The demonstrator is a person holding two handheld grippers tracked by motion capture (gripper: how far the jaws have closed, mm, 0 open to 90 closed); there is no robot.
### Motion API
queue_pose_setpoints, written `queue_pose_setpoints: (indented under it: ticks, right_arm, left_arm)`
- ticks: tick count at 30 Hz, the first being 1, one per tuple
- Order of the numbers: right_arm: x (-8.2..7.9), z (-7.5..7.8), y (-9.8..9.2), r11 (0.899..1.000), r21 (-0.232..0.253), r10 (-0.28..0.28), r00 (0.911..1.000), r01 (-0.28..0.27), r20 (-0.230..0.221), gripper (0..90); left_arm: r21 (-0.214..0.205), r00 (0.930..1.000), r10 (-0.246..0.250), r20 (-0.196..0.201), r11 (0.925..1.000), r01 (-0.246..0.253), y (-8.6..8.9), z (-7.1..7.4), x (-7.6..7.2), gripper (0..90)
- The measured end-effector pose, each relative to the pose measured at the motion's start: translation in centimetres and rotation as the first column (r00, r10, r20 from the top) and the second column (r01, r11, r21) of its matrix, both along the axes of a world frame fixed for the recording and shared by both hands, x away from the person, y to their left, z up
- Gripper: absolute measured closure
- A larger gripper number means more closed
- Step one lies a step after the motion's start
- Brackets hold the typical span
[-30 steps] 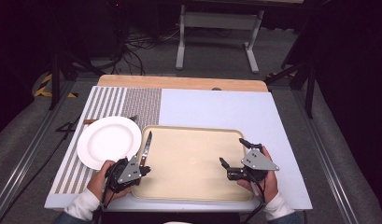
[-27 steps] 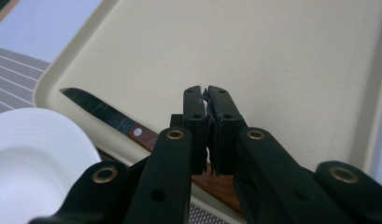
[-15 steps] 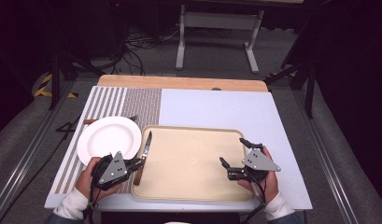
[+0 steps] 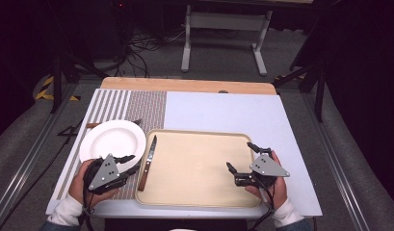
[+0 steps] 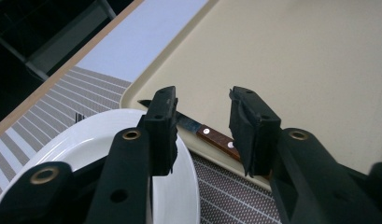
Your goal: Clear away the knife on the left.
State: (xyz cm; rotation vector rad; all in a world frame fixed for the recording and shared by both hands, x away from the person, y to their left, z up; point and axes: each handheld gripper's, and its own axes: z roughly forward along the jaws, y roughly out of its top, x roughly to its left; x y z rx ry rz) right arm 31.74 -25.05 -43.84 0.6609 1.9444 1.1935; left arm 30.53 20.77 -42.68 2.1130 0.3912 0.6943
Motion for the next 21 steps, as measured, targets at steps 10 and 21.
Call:
queue_pose_setpoints:
  ticks: [10,21]
  right_arm:
    - [0.1,0.0,-0.1,1.0,0.006,0.003,1.0,-0.003,-0.008,6.7]
    - [0.1,0.1,-0.1,1.0,0.009,0.008,1.0,-0.008,0.0,6.6]
  left_arm:
    - [-0.051,0.9982,0.057,0.02,0.9971,-0.055,2.1,-0.3,-0.2,30.1]
    - [-0.14,0.9868,0.161,0.019,0.9777,-0.157,6.5,-0.6,0.0,10.4]
